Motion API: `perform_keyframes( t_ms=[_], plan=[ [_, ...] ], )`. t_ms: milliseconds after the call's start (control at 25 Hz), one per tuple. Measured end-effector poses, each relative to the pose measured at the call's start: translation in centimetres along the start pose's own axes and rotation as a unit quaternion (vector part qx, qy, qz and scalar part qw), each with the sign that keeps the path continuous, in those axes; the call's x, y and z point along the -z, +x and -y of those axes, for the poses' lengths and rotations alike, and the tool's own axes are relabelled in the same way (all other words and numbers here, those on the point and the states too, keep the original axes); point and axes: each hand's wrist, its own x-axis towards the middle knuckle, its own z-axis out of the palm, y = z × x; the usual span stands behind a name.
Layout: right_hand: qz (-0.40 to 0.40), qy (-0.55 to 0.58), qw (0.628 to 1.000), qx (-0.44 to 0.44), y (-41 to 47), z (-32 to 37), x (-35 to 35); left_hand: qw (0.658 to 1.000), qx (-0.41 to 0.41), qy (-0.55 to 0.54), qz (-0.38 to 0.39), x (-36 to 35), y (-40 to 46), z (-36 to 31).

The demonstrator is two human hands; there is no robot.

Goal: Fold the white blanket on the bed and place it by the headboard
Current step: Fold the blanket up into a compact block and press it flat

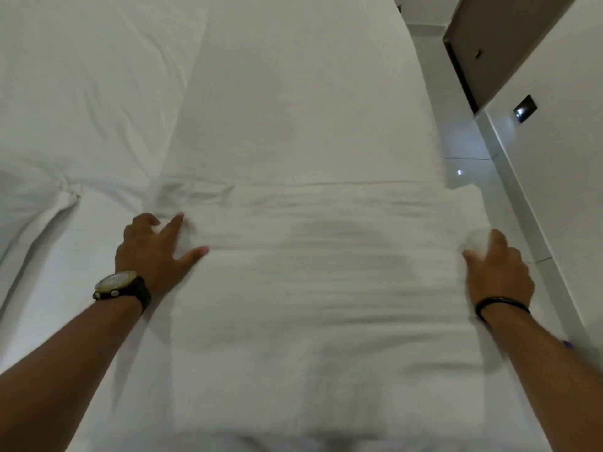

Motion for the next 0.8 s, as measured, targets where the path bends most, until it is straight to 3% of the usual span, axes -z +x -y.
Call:
perform_keyframes(
  t_ms=[120,240,320,360,480,560,600,640,720,800],
  plan=[
    [-0.016,-0.013,0.997,0.074,-3.9,4.5,-0.1,0.999,0.030,0.034,0.020,-1.0,-1.6,-0.9],
    [0.032,0.018,0.958,0.285,-10.9,11.2,-2.3,0.991,-0.129,-0.014,0.002,-2.8,-5.8,-6.5],
    [0.132,-0.043,0.932,0.336,-13.9,10.5,-3.8,0.975,-0.212,0.011,0.057,-4.6,-9.4,-7.9],
    [0.148,-0.084,0.938,0.302,-13.6,7.9,-3.7,0.975,-0.204,0.032,0.080,-4.9,-10.0,-6.7],
    [0.116,-0.171,0.974,0.096,-11.7,-2.7,-1.6,0.992,-0.076,0.042,0.096,-4.3,-9.8,0.4],
    [0.121,-0.175,0.977,0.016,-12.7,-4.0,0.3,0.992,-0.010,0.049,0.113,-3.2,-9.9,2.3],
    [0.118,-0.150,0.981,0.032,-14.2,-1.8,0.5,0.992,-0.007,0.037,0.120,-3.0,-10.6,1.1],
    [0.108,-0.098,0.985,0.089,-16.5,1.1,0.3,0.992,-0.036,0.014,0.120,-3.0,-12.1,-0.9],
    [0.110,-0.037,0.953,0.279,-22.2,5.1,-1.6,0.980,-0.157,-0.025,0.122,-3.6,-16.5,-4.5],
    [0.136,-0.071,0.917,0.369,-26.1,3.2,-2.7,0.957,-0.265,-0.003,0.119,-4.3,-20.1,-3.8]
  ],
)
